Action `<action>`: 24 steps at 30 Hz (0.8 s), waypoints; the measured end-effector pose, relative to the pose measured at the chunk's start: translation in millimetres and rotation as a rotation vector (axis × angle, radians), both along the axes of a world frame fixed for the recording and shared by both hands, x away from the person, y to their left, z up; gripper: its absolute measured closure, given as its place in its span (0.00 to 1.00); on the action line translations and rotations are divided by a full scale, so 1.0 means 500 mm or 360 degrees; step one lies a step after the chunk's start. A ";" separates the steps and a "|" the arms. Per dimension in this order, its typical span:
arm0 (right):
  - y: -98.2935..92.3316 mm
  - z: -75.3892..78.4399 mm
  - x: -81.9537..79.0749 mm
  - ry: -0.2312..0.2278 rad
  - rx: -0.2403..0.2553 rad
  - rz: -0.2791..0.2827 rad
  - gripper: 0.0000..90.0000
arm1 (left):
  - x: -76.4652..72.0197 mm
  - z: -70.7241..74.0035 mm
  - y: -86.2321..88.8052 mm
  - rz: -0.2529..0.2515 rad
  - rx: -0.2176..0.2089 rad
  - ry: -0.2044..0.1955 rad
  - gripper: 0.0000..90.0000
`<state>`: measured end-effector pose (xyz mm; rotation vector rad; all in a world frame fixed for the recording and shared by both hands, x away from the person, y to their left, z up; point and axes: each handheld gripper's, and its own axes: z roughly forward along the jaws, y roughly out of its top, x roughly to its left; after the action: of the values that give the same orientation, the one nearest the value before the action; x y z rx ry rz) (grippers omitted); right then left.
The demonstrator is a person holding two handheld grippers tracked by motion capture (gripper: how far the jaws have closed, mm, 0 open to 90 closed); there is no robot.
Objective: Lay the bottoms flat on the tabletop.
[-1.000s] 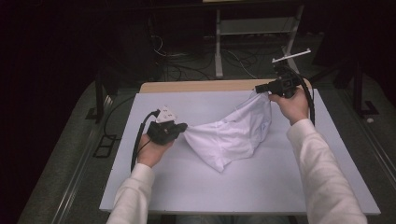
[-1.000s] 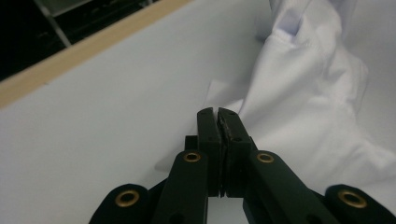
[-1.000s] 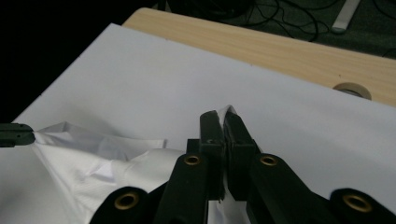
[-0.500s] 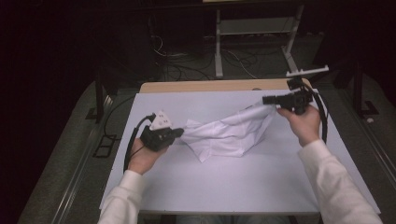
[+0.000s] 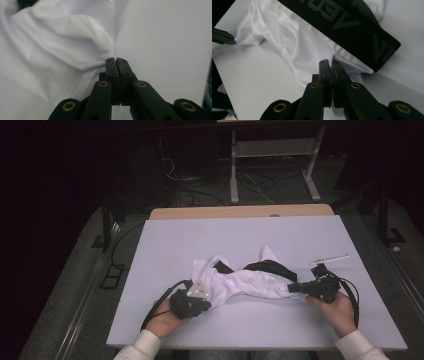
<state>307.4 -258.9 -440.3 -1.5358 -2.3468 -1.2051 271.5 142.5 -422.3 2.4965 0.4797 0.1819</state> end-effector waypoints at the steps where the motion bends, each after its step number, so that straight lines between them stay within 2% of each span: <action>1: -0.001 -0.004 -0.004 0.0012 -0.0002 0.0005 0.97 | 0.000 0.000 0.000 0.0000 0.0000 0.0000 0.98; 4: -0.003 -0.011 -0.017 0.0034 -0.0024 0.0029 0.97 | -0.016 -0.006 -0.017 -0.0074 0.0038 0.0031 0.98; 5: -0.004 -0.012 -0.031 0.0032 -0.0061 0.0047 0.97 | -0.028 -0.011 -0.026 -0.0117 0.0046 0.0051 0.98; 11: -0.009 -0.024 -0.062 0.0081 -0.0073 0.0074 0.96 | -0.035 -0.011 -0.036 -0.0155 0.0058 0.0069 0.96; 14: -0.010 -0.024 -0.070 0.0073 -0.0078 0.0067 0.96 | -0.020 0.009 -0.030 -0.0117 0.0016 0.0068 0.92; 16: -0.009 -0.026 -0.079 0.0093 -0.0056 0.0063 0.96 | -0.007 0.028 -0.025 -0.0074 -0.0030 0.0032 0.86; 17: -0.007 -0.028 -0.085 0.0100 -0.0051 0.0071 0.96 | 0.009 0.045 -0.021 -0.0026 -0.0084 0.0015 0.83; 18: -0.007 -0.028 -0.085 0.0100 -0.0051 0.0071 0.96 | 0.009 0.045 -0.021 -0.0026 -0.0084 0.0015 0.82; 19: -0.007 -0.028 -0.088 0.0101 -0.0055 0.0075 0.96 | 0.024 0.057 -0.019 0.0017 -0.0128 0.0016 0.82; 20: -0.008 -0.024 -0.094 0.0094 -0.0060 0.0071 0.96 | 0.037 0.066 -0.018 0.0059 -0.0163 0.0019 0.76; 21: -0.009 -0.024 -0.095 0.0091 -0.0058 0.0073 0.96 | 0.048 0.071 -0.018 0.0093 -0.0191 0.0026 0.74; 22: -0.010 -0.023 -0.097 0.0090 -0.0057 0.0071 0.96 | 0.082 0.081 -0.017 0.0164 -0.0251 0.0082 0.72; 23: -0.010 -0.023 -0.097 0.0090 -0.0057 0.0071 0.96 | 0.082 0.081 -0.017 0.0164 -0.0251 0.0082 0.71; 24: -0.012 -0.023 -0.098 0.0092 -0.0053 0.0069 0.96 | 0.103 0.082 -0.018 0.0212 -0.0286 0.0113 0.71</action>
<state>258.2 -264.7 -451.8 -1.5003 -2.3623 -1.1031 322.9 133.6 -381.1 2.3030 0.6626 0.0974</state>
